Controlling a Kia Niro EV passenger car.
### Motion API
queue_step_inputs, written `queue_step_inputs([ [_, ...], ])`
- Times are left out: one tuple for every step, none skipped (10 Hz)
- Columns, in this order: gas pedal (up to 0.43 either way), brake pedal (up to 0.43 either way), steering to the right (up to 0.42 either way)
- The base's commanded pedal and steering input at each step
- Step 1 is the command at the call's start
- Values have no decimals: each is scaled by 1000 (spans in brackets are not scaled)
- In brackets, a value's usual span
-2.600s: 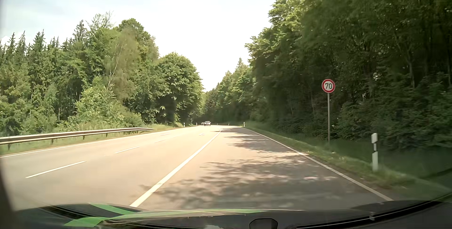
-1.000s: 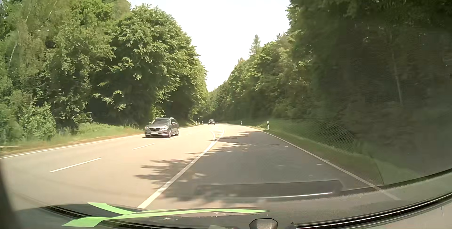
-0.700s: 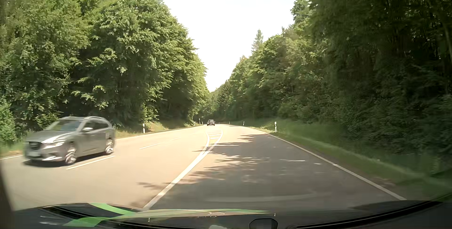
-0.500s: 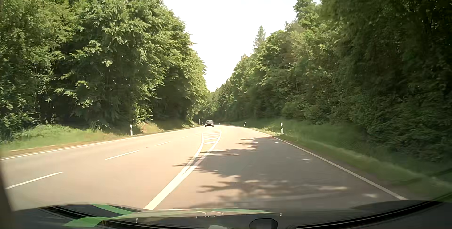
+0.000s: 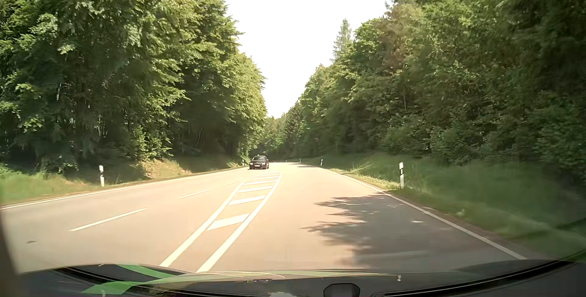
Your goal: Follow the waypoints while adhering to traffic rules and regulations
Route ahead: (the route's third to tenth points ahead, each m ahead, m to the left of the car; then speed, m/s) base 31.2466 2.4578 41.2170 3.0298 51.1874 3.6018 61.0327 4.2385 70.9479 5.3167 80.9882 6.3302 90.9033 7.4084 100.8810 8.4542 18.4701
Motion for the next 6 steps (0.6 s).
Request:
queue_step_inputs([
  [248, 0, -9],
  [248, 0, -9],
  [248, 0, -10],
  [248, 0, -12],
  [248, 0, -14],
  [248, 0, -15],
])
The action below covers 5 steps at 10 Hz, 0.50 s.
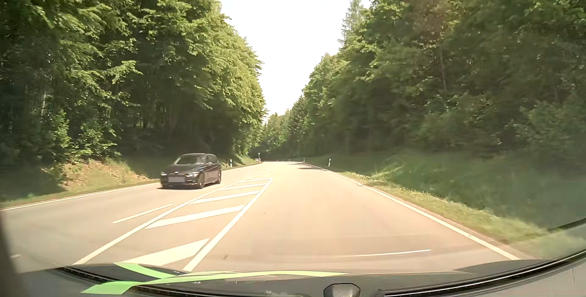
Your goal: Follow the waypoints while adhering to traffic rules and regulations
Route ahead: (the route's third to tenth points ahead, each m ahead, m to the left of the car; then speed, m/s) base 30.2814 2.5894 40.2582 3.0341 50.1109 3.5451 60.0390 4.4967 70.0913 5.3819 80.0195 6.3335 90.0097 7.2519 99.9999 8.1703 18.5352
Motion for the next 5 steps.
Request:
queue_step_inputs([
  [248, 0, -15],
  [248, 0, -15],
  [248, 0, -15],
  [248, 0, -15],
  [248, 0, -15],
])
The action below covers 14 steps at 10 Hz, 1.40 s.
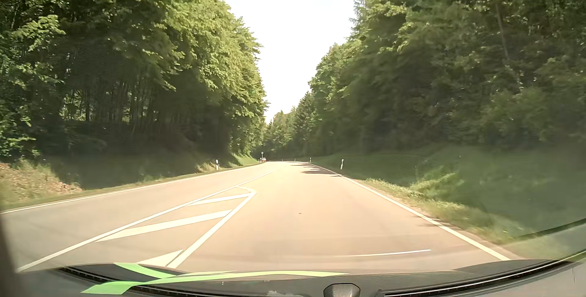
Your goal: Follow the waypoints while adhering to traffic rules and regulations
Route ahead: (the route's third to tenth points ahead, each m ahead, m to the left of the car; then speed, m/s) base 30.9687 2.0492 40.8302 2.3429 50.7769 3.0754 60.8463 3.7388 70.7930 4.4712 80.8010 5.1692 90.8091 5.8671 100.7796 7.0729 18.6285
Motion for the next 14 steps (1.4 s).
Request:
queue_step_inputs([
  [248, 0, -14],
  [248, 0, -14],
  [248, 0, -13],
  [248, 0, -12],
  [248, 0, -12],
  [248, 0, -11],
  [248, 0, -9],
  [248, 0, -9],
  [248, 0, -9],
  [248, 0, -9],
  [248, 0, -8],
  [248, 0, -8],
  [248, 0, -8],
  [248, 0, -9],
])
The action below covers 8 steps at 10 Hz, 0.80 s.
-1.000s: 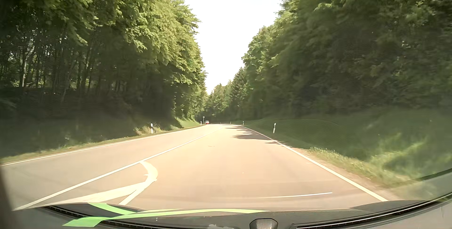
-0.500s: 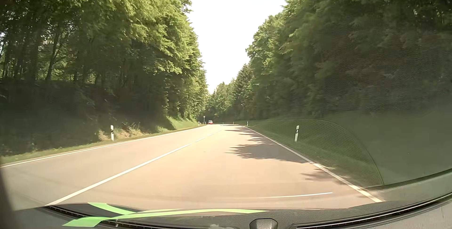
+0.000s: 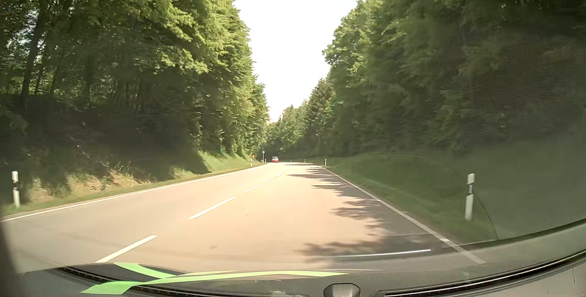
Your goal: Follow the waypoints while adhering to traffic rules and regulations
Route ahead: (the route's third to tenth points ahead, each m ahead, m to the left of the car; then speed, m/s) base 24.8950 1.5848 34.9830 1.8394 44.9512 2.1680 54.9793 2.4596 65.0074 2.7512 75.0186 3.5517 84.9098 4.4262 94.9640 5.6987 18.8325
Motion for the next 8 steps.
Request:
queue_step_inputs([
  [248, 0, -11],
  [248, 0, -11],
  [248, 0, -11],
  [248, 0, -11],
  [248, 0, -10],
  [248, 0, -9],
  [240, 0, -9],
  [240, 0, -9],
])
